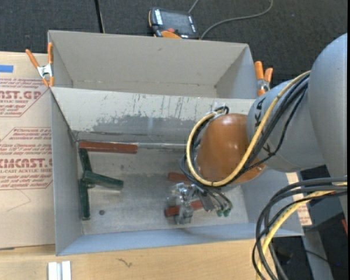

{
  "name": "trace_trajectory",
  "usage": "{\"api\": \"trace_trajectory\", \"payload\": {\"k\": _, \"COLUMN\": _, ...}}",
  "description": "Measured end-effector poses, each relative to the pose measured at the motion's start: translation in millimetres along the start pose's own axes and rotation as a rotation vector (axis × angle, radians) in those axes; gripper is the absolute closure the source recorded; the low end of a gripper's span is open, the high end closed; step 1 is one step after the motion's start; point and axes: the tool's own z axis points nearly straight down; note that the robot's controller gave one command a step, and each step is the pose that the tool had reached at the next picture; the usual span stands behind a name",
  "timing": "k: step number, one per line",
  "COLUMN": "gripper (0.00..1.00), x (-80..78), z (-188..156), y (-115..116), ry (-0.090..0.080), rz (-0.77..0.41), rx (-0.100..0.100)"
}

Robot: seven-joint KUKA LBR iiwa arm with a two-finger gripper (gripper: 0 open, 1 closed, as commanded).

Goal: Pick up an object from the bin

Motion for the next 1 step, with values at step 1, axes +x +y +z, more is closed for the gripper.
{"api": "trace_trajectory", "payload": {"k": 1, "gripper": 1.00, "x": -4.0, "z": -147.5, "y": 25.8, "ry": -0.009, "rz": -0.066, "rx": 0.001}}
